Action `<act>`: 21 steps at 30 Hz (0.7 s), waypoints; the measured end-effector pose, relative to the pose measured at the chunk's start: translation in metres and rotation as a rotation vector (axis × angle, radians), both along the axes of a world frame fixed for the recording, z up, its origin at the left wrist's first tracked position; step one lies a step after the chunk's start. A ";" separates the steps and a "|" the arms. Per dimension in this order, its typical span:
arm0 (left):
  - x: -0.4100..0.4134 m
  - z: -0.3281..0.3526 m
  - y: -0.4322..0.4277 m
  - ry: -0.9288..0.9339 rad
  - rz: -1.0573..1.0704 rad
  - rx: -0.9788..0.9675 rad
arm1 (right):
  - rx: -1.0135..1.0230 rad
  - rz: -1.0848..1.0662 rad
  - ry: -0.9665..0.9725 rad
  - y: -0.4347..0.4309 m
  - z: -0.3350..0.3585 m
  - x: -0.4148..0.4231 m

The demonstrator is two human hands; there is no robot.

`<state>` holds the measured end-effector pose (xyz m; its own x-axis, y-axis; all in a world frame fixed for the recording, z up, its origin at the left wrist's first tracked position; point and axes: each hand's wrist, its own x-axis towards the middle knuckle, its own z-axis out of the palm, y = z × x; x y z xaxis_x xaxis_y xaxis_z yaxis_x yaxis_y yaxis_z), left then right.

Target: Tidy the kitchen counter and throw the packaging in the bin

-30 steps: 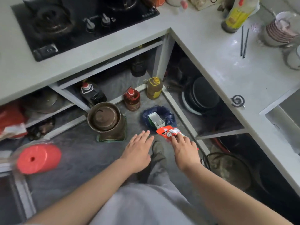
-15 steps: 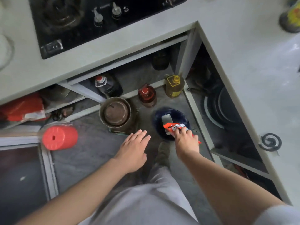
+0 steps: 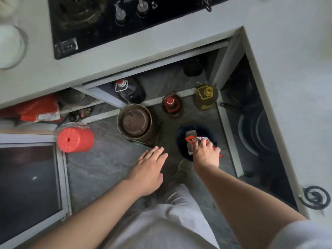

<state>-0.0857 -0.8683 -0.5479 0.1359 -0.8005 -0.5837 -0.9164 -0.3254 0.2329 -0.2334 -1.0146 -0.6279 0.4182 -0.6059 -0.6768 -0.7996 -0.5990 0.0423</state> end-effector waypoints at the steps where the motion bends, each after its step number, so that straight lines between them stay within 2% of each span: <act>1: 0.000 0.000 -0.001 -0.002 0.000 0.002 | 0.003 0.003 0.002 -0.002 -0.002 0.000; 21: -0.018 -0.002 -0.007 0.016 -0.013 0.004 | 0.124 -0.048 -0.135 0.016 -0.007 -0.030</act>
<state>-0.1036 -0.8754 -0.5495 0.1162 -0.7996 -0.5892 -0.9168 -0.3145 0.2460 -0.2638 -0.9985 -0.6349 0.4827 -0.5432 -0.6870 -0.8210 -0.5537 -0.1390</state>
